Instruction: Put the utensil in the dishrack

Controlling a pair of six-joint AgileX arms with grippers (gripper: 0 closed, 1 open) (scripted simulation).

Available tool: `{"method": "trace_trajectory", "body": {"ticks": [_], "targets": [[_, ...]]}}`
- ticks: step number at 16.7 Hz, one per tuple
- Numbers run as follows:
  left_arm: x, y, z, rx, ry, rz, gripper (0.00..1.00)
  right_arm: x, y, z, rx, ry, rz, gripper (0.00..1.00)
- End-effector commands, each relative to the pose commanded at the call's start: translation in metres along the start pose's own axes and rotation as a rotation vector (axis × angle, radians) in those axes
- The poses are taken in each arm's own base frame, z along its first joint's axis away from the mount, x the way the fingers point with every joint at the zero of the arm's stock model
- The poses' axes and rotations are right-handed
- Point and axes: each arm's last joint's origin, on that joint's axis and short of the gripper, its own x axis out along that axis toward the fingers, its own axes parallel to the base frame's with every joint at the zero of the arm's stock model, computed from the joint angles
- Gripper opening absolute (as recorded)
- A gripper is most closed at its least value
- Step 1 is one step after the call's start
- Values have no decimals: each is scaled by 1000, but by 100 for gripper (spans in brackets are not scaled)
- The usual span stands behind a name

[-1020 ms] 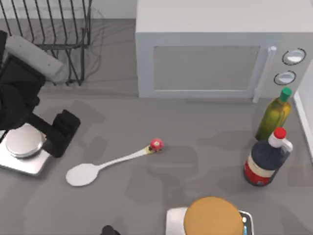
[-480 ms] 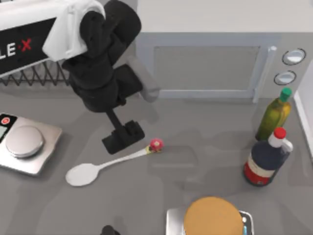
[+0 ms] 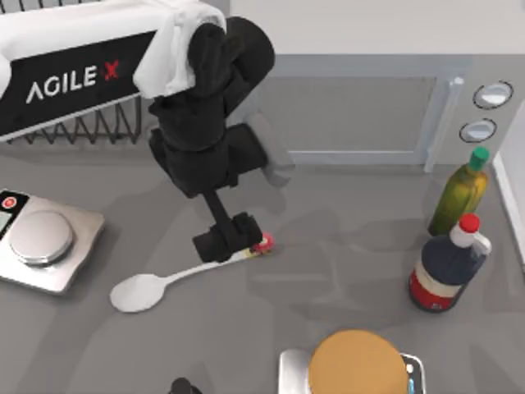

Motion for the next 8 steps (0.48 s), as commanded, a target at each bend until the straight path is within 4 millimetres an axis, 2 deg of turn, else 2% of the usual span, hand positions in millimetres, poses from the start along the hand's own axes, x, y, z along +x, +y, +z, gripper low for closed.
{"method": "trace_trajectory", "body": {"ticks": [4,6,8], "targets": [[5,1,-1,-3,1,-1,100,0,0,0,0,0,0,100],[23,1,1,-1,3,-2,100,0,0,0,0,0,0,100],[48,2,3,-1,-4,2,100,0,0,0,0,0,0,100]]}}
